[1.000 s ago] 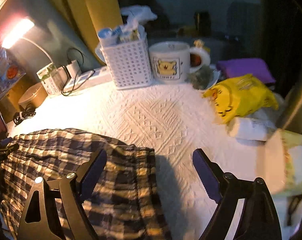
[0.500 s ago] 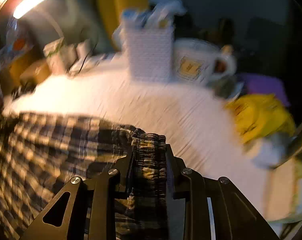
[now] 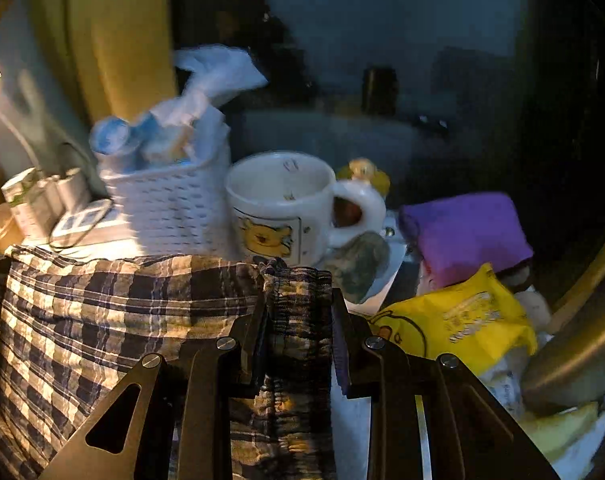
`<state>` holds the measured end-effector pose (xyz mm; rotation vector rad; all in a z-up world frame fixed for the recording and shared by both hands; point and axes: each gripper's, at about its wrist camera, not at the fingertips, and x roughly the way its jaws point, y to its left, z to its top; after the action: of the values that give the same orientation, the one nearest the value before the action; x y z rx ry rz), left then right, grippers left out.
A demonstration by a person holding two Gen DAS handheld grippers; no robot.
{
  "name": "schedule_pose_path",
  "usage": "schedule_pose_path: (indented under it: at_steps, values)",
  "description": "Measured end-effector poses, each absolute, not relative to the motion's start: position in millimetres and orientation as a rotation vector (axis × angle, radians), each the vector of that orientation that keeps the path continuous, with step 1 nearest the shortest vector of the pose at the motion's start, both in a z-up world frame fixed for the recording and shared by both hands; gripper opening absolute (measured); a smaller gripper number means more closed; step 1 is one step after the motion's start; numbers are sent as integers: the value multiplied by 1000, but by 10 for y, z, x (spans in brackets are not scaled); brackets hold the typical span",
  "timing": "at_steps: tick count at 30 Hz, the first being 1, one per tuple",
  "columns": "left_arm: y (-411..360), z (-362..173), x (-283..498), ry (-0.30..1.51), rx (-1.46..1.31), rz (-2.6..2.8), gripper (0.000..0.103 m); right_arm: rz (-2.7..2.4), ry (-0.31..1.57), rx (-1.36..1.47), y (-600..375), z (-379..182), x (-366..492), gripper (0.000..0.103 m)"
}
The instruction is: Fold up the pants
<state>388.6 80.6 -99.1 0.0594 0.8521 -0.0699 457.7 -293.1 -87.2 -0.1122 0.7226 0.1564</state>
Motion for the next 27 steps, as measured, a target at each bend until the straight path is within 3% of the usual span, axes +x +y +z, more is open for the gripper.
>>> schedule_pose_path:
  at_steps: [2,4,6,7,9,12,13,20,27]
  values:
    - [873,-1082,3931,885,32,-78,5,143,760,-112,-2917,-1005,4682,27]
    - [936,-1145,3945,930,-12,-57,24,129,784,-108,-2908,-1108,4737,27]
    - [1057,-1110,3886,899,-82,-49,93,116,789,-97,-2918,-1144,4766,27]
    - [1126,-1052,3836,863,-116,-42,101,117,787,-89,-2929,-1134,4772,31]
    - [1201,-913,3748,825,-140,-30,102,102,779,-82,-2952,-1084,4777,41]
    - [1191,-652,3558,780,-121,-45,102,81,727,-64,-2999,-922,4661,77]
    - [1174,-572,3478,768,-112,-51,102,83,711,-54,-3016,-871,4617,83]
    - [1001,-310,2778,770,-90,-117,102,137,645,-78,-3060,-550,4038,85]
    - [713,-588,2138,868,-171,-165,102,168,682,-87,-3333,-644,3402,85]
